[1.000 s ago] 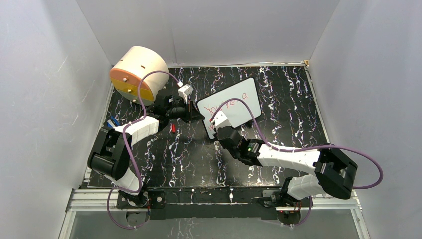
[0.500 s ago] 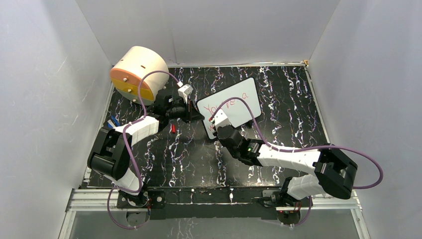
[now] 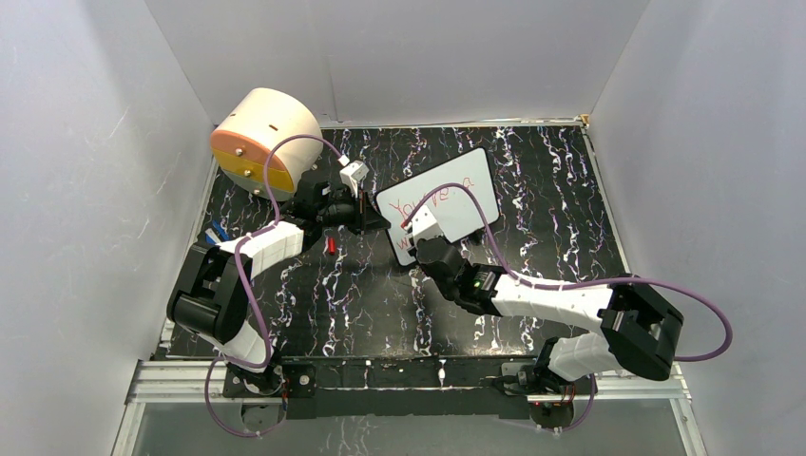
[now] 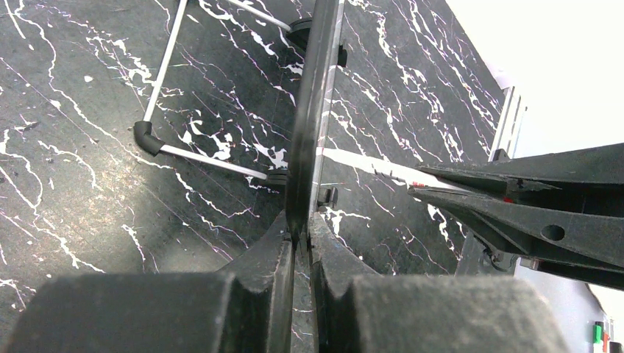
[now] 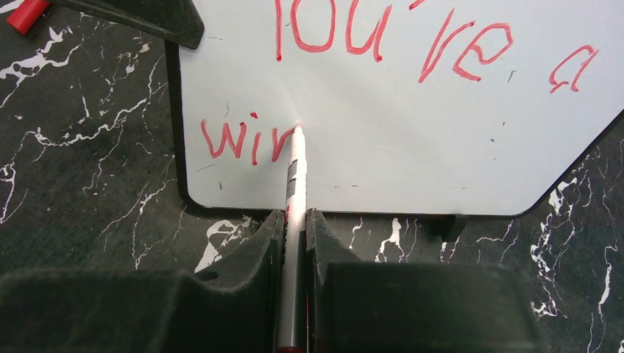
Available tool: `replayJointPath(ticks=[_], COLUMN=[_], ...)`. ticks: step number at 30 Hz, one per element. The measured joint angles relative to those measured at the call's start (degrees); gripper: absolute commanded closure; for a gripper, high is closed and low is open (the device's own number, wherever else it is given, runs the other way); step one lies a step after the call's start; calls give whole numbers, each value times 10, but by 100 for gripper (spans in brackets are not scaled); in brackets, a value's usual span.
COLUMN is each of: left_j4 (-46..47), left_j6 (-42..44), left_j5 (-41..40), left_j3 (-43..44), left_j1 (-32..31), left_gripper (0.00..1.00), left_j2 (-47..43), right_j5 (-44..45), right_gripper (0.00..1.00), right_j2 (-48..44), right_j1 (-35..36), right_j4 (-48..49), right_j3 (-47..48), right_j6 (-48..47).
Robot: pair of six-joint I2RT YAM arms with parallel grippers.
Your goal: Write a sentence on the whiteboard
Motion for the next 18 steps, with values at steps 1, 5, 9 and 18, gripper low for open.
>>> replayJointPath(ticks=[1, 5, 9, 18], left_j4=[0, 0, 0, 0], left_j6=[0, 0, 0, 0], left_j5=[0, 0, 0, -1], left_j3=[0, 0, 0, 0], left_j1=[0, 0, 0, 0], left_gripper=[100, 100, 100, 100], left_j2=[0, 0, 0, 0], right_j5=[0, -1, -5, -21], right_gripper=[100, 100, 100, 100], right_j2=[0, -1, -1, -1], right_j1=[-1, -3, -4, -5], right_j4=[0, -2, -14, -53], right_j3=[0, 0, 0, 0], right_j6=[0, 3, 11, 33])
